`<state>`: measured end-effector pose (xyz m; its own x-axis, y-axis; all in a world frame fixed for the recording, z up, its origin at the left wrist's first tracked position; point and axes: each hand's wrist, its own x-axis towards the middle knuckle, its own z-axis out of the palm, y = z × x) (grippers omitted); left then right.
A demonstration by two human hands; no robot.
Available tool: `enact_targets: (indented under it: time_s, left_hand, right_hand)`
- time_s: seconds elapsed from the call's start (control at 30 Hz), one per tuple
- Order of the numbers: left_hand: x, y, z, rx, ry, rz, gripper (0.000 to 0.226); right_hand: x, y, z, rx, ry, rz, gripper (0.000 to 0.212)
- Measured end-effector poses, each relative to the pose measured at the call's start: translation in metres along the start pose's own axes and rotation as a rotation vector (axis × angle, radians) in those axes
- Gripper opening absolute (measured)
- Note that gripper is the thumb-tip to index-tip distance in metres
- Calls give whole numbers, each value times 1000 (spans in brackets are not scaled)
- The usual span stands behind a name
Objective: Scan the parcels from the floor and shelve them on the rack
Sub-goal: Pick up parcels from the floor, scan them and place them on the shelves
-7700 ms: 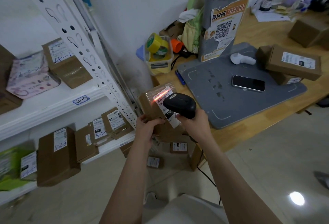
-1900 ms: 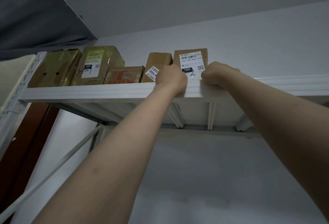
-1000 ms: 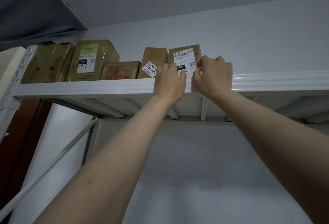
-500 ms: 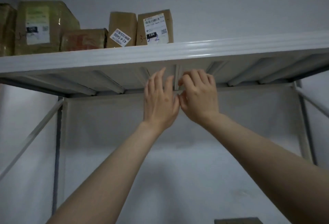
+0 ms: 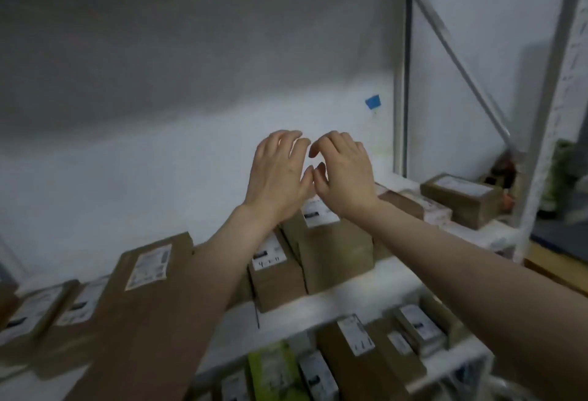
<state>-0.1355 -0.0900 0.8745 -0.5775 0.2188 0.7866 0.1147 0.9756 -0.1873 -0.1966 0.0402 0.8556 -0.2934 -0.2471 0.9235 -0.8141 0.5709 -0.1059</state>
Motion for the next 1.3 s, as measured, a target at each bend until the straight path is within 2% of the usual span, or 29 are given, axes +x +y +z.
enact_targets:
  time_s: [0.17,0.3,0.53,0.63,0.87,1.13,1.3]
  left_hand:
    - [-72,97,77,-179,-269,27,34]
    - [-137,178,126,-286,-523,27,30]
    - [-241,300,203,-377,-858,188,45]
    - [-276,343,228,-396,-973,266,42]
    - [-349,419,285,-399,-1233,302,45]
    - [-370,501,357,-399,-1305,403,43]
    - [-383,553,406,-333,-1328,478,43]
  right_hand:
    - [-134,63,-25,-53,-295,79,19]
    - [-245,102,-52,-79,-578,226,16]
    - [-429,138,-104,-68,-778,488,34]
    - [-497,154,-119,-116,-868,632,26]
    - [-612,185,-150,-242,-913,987,37]
    - [-703,223,-176,-340,-813,1357,44]
    - [-754,250,-195,-399,-746,1515,44]
